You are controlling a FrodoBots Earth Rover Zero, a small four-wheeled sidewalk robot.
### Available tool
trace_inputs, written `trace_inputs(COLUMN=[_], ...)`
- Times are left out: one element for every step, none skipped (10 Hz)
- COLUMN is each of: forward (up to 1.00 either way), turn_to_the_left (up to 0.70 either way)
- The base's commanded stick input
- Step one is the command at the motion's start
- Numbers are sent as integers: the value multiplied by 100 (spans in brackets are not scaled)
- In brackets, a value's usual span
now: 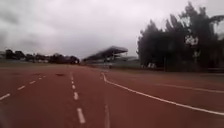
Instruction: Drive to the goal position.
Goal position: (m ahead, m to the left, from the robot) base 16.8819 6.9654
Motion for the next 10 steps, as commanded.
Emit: trace_inputs(forward=[50, 50, 50, 50, 50, 50, 50, 50, 50, 50], turn_to_the_left=[0, 0, 0, 0, 0, 0, 0, 0, 0, 0])
